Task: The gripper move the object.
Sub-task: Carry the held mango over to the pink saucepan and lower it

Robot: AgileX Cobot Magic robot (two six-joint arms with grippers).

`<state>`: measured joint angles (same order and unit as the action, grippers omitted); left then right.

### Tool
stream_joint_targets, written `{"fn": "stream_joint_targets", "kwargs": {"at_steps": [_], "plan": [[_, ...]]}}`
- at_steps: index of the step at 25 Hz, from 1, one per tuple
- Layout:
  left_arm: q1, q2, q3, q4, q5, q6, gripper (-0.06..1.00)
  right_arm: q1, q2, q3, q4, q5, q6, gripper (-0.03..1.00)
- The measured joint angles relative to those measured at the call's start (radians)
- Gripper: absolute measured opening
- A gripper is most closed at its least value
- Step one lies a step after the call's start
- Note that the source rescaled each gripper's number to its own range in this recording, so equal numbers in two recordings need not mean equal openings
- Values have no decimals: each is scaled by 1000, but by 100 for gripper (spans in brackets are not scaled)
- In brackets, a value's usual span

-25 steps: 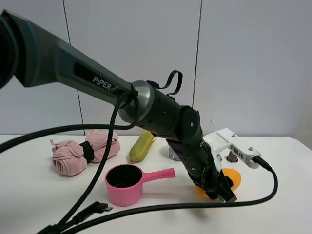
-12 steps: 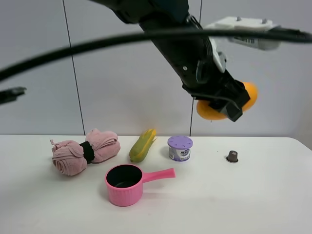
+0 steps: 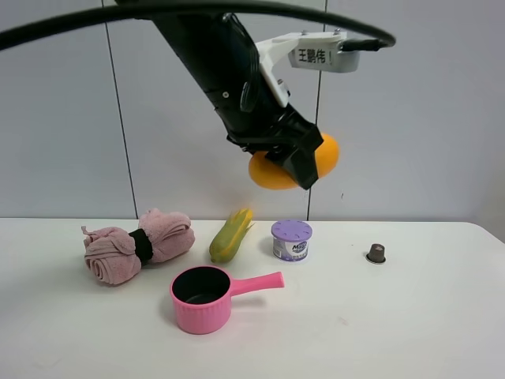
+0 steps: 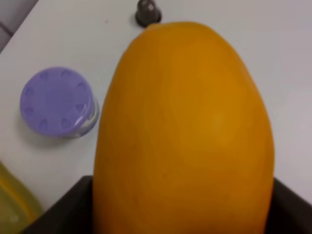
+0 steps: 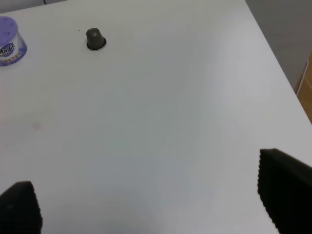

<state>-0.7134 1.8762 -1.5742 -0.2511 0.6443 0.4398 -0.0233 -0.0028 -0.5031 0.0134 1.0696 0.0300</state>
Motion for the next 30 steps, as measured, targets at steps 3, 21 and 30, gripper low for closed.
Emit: {"fn": "stream_joint_targets", "kwargs": {"at_steps": [3, 21, 30], "plan": [[1, -49, 106, 2, -129, 0, 1, 0, 0, 0, 0, 0, 0, 100], [1, -213, 824, 42, -1370, -427, 1, 0, 0, 0, 0, 0, 0, 100], [42, -135, 913, 94, -1469, -528, 1, 0, 0, 0, 0, 0, 0, 100]]}}
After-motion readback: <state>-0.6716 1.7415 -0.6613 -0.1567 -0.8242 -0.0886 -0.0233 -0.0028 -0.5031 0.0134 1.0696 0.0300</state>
